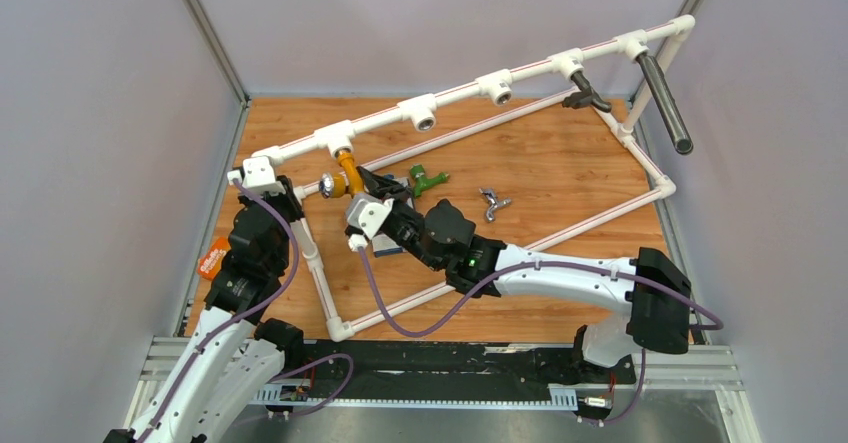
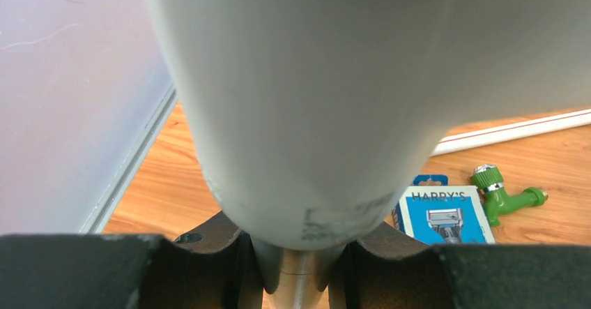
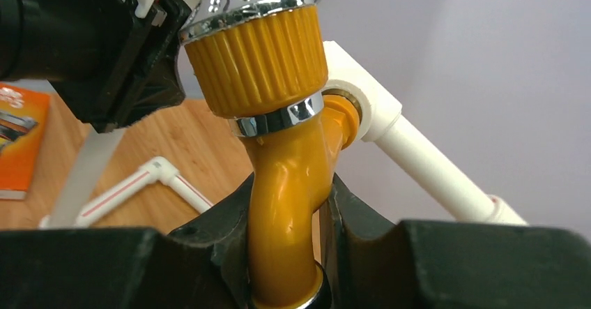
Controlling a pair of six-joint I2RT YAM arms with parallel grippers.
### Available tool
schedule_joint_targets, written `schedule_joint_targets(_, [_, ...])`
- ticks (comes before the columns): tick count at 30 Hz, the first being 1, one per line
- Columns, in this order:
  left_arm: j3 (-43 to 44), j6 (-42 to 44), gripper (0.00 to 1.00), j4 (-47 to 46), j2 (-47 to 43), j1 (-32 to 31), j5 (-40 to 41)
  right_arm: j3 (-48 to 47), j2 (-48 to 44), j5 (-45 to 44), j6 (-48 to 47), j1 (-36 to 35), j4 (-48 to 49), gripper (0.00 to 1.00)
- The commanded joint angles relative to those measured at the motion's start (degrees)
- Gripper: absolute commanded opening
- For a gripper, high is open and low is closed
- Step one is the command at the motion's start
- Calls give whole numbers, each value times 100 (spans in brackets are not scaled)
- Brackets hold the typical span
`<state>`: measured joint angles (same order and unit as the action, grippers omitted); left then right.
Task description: Install the water faucets
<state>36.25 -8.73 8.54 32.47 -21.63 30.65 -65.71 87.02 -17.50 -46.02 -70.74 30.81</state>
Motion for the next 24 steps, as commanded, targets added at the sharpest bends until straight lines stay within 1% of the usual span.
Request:
schedule_joint_targets(1, [-83, -472, 0, 667, -153, -140, -446, -38, 350, 89, 2253, 377, 38, 0])
schedule_joint_targets(10, [-92, -498, 0, 676, -241, -140, -394, 76, 324, -412, 4222, 377, 847, 0])
schedule_joint_targets(14, [-92, -507, 0, 685, -276, -140, -367, 181, 324, -781, 5057, 368, 1208, 0])
schedule_joint_targets(20, [-92, -524, 0, 685, -303, -140, -350, 261, 236, -1290, 6384, 377, 1384, 0])
schedule_joint_targets(24, [-92, -524, 0, 693, -320, -140, -323, 287, 149, -1625, 7499, 421, 1227, 0])
